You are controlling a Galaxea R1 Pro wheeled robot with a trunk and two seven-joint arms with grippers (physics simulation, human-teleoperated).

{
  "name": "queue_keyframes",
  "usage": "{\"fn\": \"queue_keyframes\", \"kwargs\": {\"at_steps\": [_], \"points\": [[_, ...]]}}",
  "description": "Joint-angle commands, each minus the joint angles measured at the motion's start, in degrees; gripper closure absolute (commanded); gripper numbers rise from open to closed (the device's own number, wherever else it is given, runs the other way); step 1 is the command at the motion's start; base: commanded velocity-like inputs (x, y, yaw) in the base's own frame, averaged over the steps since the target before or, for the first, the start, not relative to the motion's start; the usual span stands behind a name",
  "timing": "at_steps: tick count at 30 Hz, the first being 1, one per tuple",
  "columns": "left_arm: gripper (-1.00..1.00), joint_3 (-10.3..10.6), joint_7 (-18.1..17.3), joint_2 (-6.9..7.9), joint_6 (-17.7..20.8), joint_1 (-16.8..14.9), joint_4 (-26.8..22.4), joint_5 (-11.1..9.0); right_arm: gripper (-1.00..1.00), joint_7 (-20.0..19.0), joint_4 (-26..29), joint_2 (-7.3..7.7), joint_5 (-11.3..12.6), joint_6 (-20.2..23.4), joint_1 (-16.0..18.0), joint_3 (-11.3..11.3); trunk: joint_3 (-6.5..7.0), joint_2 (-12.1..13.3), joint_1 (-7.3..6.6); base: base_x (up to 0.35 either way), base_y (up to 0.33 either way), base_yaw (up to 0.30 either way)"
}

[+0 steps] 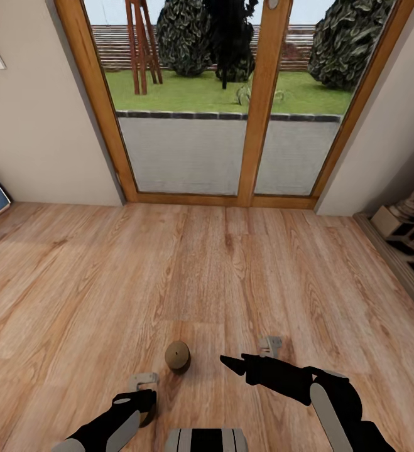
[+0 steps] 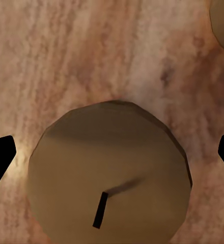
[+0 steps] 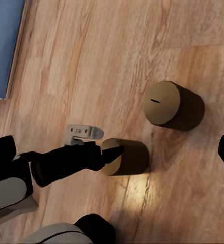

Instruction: Place each of the two pumpkins and all three candles from the living room inside a cabinet in the living room (use any cabinet), then make sure every cabinet is closed, and position the cauldron so it is next to a table in the living room.

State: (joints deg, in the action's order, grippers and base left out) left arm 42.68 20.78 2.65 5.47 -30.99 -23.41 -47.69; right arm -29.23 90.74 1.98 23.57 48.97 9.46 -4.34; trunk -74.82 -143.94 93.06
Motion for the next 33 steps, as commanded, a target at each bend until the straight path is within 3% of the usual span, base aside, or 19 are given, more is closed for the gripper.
{"fn": "queue_keyframes", "kwargs": {"at_steps": [1, 5, 11, 21, 26, 33], "points": [[-1.0, 0.5, 0.5, 0.08, 0.2, 0.0, -0.2, -0.3, -1.0, -0.9, 0.0, 0.12, 0.1, 0.2, 0.0, 0.0, -0.04, 0.0, -0.01, 0.0, 0.0, 0.0], [-1.0, 0.5, 0.4, 0.08, 0.2, 0.0, -0.2, -0.3, -1.0, -8.8, 0.1, 1.48, 0.1, 0.1, -0.1, 0.2, -0.04, 0.0, -0.01, 0.0, 0.0, 0.0], [-1.0, 0.5, 0.4, 0.08, 0.2, 0.0, -0.1, -0.3, -1.0, -13.7, 0.1, 3.05, 0.2, 0.2, -0.6, 2.4, -0.93, -0.1, 0.09, 0.0, 0.0, 0.0], [-1.0, 0.5, 0.4, 0.07, 0.2, 0.0, -0.1, -0.3, -1.0, -14.7, 0.1, 3.32, 0.2, 0.3, -0.8, 3.4, -0.93, -0.1, 0.09, 0.0, 0.0, 0.0], [-1.0, 0.5, 0.4, 0.15, -0.2, 0.0, -0.1, -0.3, -1.0, -14.7, 0.1, 3.31, 0.2, 0.3, -0.8, 3.4, -2.04, -0.1, 0.22, 0.0, 0.0, 0.0], [-1.0, 0.5, 0.4, 0.17, -0.7, 0.0, -0.1, -0.3, -1.0, -14.7, 0.1, 3.36, 0.2, 0.3, -0.8, 3.5, -2.04, -0.1, 0.22, 0.0, 0.0, 0.0]]}}
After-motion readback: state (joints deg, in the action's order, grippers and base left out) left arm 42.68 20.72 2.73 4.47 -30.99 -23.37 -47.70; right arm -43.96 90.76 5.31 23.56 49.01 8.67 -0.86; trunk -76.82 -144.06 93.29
